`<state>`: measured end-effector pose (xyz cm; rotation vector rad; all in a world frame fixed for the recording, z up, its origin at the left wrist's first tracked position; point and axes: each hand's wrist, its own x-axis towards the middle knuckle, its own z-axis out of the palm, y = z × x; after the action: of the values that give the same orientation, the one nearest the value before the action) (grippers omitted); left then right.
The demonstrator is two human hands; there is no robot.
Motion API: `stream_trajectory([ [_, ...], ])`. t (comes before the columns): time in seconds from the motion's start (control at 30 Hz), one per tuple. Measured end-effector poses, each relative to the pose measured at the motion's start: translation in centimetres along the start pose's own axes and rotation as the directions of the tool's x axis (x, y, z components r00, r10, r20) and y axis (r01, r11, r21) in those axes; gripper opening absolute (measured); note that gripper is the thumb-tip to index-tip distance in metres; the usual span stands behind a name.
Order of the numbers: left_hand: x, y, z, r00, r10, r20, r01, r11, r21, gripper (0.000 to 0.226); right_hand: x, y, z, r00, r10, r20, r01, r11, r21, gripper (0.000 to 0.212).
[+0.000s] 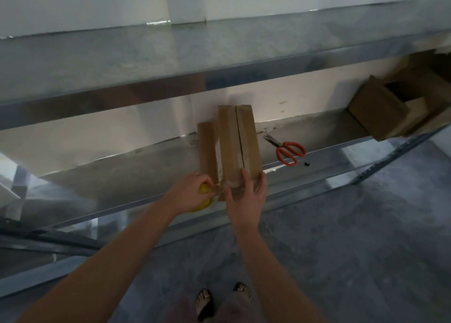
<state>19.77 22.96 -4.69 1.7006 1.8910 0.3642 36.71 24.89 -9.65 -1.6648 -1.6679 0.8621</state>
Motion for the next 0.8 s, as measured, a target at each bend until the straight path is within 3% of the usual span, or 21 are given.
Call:
stream_trajectory([
  [0.23,0.2,-0.3,0.0,1.0,0.009,0.011,-0.009,0.999,0.043,0.021,2.6,0.7,-0.4,0.986,-0.151,0.065,0.159,0.976,-0.148,0.066],
  [0.37,-0.3,-2.3,-0.8,0.998,-0.057,0.019,0.056,0.998,0.036,0.021,4.5,2.3,-2.7,0.972,-0.19,0.141,0.216,0.955,-0.202,0.066],
  [0.63,-2.2,-1.5,-0.4,0.993,-0.056,-0.103,0.046,0.994,-0.097,0.022,3.1,2.8,-4.6,0.955,-0.202,0.218,0.263,0.915,-0.307,0.082],
  [0.8,-3.2,-1.4,-1.5,0.986,-0.013,-0.166,-0.006,0.994,-0.112,0.024,1.9,1.2,-6.1,0.931,-0.22,0.292,0.335,0.832,-0.441,0.078],
])
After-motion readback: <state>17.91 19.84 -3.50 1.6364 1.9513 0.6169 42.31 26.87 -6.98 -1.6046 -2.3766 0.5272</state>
